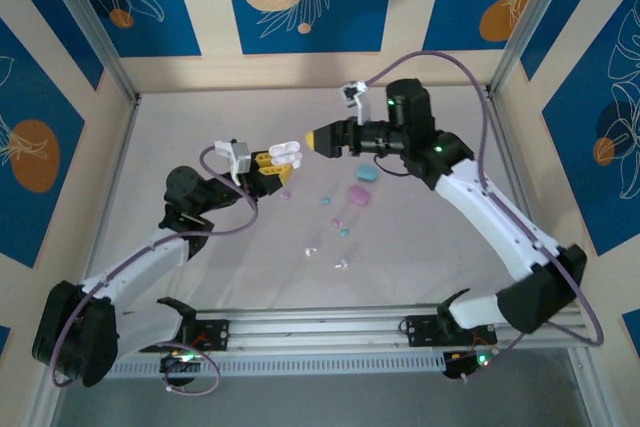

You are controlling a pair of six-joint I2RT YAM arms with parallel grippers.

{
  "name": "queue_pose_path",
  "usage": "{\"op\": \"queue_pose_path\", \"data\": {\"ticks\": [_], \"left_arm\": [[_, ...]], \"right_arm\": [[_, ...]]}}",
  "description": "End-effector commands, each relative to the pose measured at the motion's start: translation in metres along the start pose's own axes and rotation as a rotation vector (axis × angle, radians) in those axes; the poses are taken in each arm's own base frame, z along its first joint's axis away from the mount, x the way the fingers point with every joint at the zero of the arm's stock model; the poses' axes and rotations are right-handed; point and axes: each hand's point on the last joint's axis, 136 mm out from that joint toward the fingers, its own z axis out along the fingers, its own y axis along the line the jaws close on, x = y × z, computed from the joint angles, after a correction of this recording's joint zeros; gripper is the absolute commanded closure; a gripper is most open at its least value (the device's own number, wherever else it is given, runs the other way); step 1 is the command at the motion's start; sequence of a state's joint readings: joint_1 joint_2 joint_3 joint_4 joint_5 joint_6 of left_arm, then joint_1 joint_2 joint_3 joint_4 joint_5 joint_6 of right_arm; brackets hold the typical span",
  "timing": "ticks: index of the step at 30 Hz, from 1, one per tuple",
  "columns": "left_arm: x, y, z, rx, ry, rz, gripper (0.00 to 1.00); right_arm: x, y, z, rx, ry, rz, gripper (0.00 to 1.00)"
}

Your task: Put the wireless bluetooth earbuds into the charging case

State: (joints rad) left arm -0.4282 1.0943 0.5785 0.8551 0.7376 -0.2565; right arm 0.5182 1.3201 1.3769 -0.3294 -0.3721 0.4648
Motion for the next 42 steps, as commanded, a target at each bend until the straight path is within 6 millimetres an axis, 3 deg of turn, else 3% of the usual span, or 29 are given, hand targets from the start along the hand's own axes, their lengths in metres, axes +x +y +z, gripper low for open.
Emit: {"op": "queue_pose_path", "data": {"ticks": [1,4,7,13,18,22,31,42], "left_arm": [[0.007,0.003,-0.007,-0.067,0.025,0.065,0.92],[0.003,0.006,-0.011,-0.109,0.016,0.058,0.92],[0.000,0.006,-0.014,-0.124,0.021,0.044,0.92],[-0.007,0.003,-0.018,-0.134,-0.008,0.062,0.91],[-0.016,0.000,-0.019,-0.135,-0.036,0.077,0.91],[-0.029,-0.003,-0.021,-0.139,-0.062,0.100,0.91],[-0.050,-0.010,-0.028,-0.158,-0.083,0.125,0.90],[-0.048,-0.010,-0.034,-0.190,-0.063,0.139,0.89]], "right_arm": [[0.003,-0.037,-0.031,0.181,-0.061,0.117,0.33],[0.042,-0.087,-0.047,0.374,0.015,0.291,0.43],[0.091,-0.114,-0.055,0.472,0.146,0.469,0.47],[0.188,-0.118,-0.038,0.508,0.346,0.704,0.50],[0.239,-0.108,-0.006,0.485,0.467,0.721,0.54],[0.252,-0.098,0.024,0.425,0.610,0.601,0.54],[0.271,-0.104,0.082,0.385,0.861,0.320,0.52],[0.297,-0.114,0.104,0.395,0.961,0.230,0.48]]}}
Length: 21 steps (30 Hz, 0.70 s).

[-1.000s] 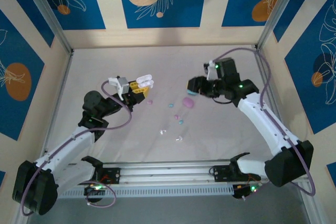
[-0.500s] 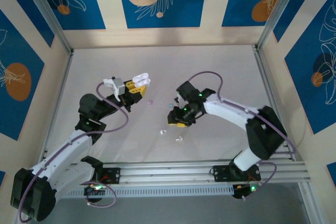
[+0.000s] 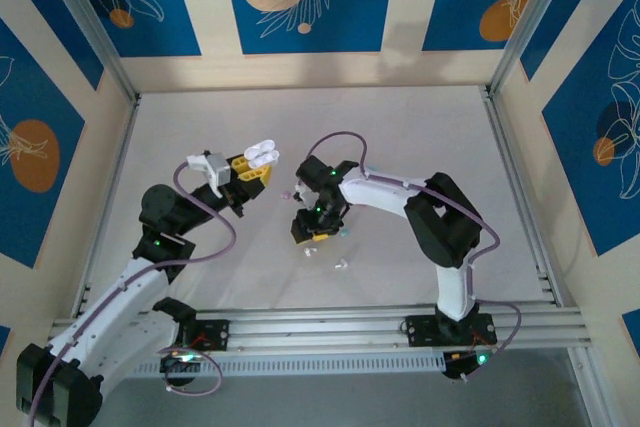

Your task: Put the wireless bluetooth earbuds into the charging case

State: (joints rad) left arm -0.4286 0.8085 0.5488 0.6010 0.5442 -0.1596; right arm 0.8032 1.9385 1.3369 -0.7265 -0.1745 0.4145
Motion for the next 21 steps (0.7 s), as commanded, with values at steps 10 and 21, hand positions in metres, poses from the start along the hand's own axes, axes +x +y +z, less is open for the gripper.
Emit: {"op": "queue_pose_path", "data": {"ticks": [10,21], "left_arm": [[-0.014,-0.003,0.005,0.013,-0.022,0.028,0.88],[-0.011,-0.001,0.003,-0.002,-0.011,0.021,0.88]], "right_arm": [[0.004,-0.001,0.014,0.078,0.035,-0.092,0.48],[0.025,0.003,0.020,0.081,0.079,-0.104,0.49]]}}
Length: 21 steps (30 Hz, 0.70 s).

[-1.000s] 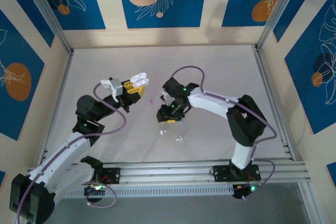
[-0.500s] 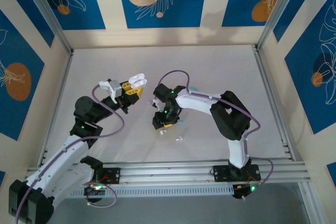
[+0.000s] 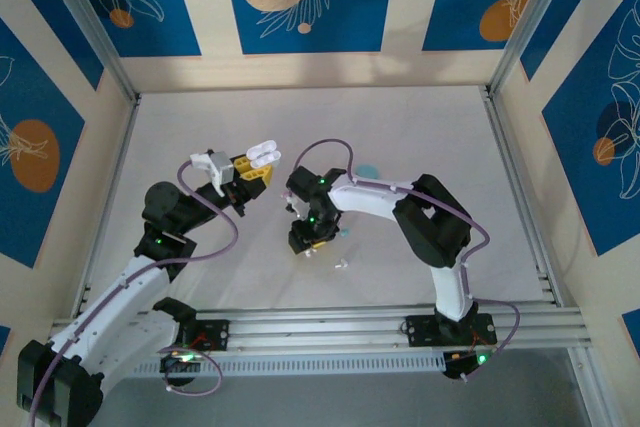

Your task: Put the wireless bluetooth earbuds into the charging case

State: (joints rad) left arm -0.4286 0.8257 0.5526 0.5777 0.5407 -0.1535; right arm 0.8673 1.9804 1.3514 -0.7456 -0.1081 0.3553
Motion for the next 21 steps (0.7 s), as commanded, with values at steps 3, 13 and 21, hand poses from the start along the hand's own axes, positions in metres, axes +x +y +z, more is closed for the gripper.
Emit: {"op": "queue_pose_path", "data": {"ticks": [3,13,21], "left_arm": [[-0.019,-0.004,0.001,0.001,-0.039,0.032,0.87],[-0.016,-0.003,0.002,0.006,-0.036,0.024,0.87],[-0.017,-0.002,0.000,-0.011,-0.040,0.026,0.86]], "right_arm": [[0.020,0.004,-0.001,0.005,0.042,0.003,0.49],[0.029,0.013,-0.003,0.054,0.039,0.020,0.51],[0.013,-0.005,-0.015,0.229,-0.012,0.027,0.51]]}}
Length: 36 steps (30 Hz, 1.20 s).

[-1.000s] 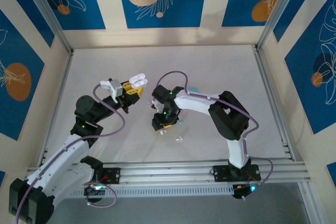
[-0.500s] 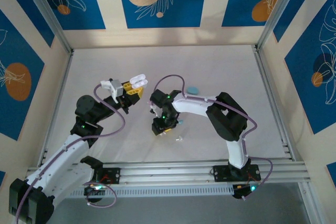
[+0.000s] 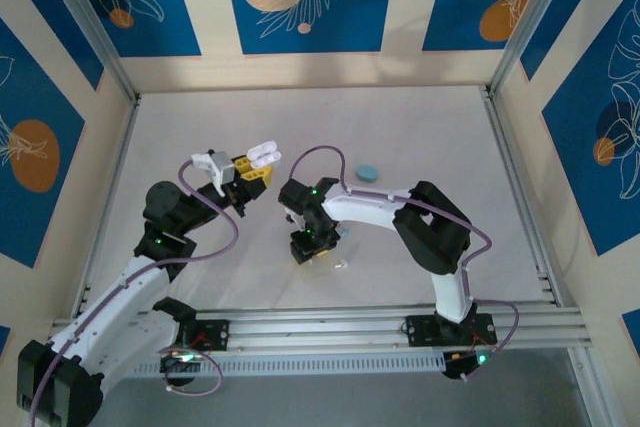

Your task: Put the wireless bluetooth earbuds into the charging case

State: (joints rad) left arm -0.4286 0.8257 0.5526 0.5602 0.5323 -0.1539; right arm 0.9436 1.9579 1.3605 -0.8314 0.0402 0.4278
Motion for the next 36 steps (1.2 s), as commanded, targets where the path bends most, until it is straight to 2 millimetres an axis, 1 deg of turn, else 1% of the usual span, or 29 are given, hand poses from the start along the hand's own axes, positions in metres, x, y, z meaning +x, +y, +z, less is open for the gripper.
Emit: {"op": "queue_pose_path", "data": {"ticks": [1,4,7,9,14,18,26,36], "left_arm": [[-0.021,-0.004,-0.001,-0.003,-0.056,0.037,0.87],[-0.021,-0.003,-0.001,-0.005,-0.055,0.038,0.86],[-0.020,-0.003,-0.001,-0.010,-0.050,0.038,0.86],[-0.019,-0.003,-0.002,-0.011,-0.046,0.040,0.86],[-0.019,-0.002,-0.003,-0.023,-0.048,0.048,0.86],[-0.019,-0.002,-0.004,-0.020,-0.049,0.049,0.86],[-0.017,-0.002,-0.002,-0.013,-0.043,0.043,0.85],[-0.016,-0.002,-0.002,-0.017,-0.041,0.040,0.85]], "right_arm": [[-0.007,-0.004,-0.013,0.072,-0.029,0.018,0.51],[-0.009,0.001,-0.010,0.071,-0.020,0.017,0.51],[-0.009,-0.001,-0.006,0.101,-0.005,0.076,0.53],[-0.007,0.001,-0.004,0.104,0.007,0.120,0.54],[-0.005,0.002,0.002,0.126,0.013,0.165,0.54],[-0.005,0.003,0.005,0.132,0.020,0.159,0.56],[-0.007,0.004,0.011,0.145,0.028,0.144,0.57],[-0.005,0.003,0.020,0.171,0.047,0.136,0.63]]}}
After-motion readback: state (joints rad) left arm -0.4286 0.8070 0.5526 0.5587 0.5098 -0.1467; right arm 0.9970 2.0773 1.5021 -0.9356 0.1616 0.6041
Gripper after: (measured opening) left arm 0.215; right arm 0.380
